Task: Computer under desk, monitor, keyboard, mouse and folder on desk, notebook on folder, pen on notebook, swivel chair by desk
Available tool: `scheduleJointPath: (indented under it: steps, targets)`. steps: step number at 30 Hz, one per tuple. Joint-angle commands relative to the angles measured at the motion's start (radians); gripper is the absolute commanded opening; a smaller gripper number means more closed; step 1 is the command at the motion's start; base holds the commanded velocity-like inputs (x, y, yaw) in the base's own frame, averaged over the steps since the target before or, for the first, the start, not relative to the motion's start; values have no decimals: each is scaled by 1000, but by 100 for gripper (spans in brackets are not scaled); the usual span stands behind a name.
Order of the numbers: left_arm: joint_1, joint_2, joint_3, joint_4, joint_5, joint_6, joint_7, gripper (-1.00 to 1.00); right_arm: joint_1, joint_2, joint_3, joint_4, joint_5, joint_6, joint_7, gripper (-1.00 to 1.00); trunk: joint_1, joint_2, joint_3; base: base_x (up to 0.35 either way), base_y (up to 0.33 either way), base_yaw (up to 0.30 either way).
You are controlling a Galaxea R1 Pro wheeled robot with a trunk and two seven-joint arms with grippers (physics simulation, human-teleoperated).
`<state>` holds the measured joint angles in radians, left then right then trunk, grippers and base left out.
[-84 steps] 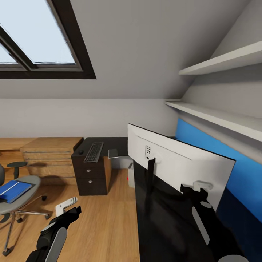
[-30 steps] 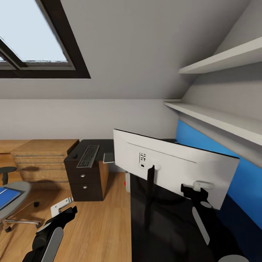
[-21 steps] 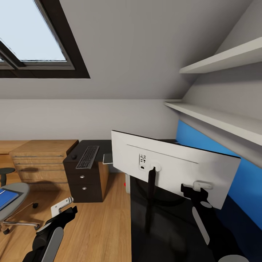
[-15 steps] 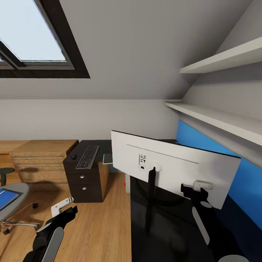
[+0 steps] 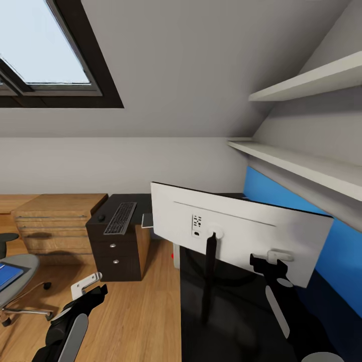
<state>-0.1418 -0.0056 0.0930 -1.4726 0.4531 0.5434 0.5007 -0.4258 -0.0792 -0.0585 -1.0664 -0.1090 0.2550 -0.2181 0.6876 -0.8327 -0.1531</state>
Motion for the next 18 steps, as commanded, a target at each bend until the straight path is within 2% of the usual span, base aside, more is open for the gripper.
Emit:
scheduleJointPath:
  steps: [1, 18]
  targets:
    - [-1, -1, 1, -2, 10, 3, 7, 100, -1, -1, 2, -2, -10, 3, -6, 100, 0, -1, -2, -98, 0, 0]
    - [-1, 1, 1, -2, 12, 6, 7, 100, -1, 7, 8, 3, -10, 2, -8, 100, 0, -1, -2, -310, 70, 0]
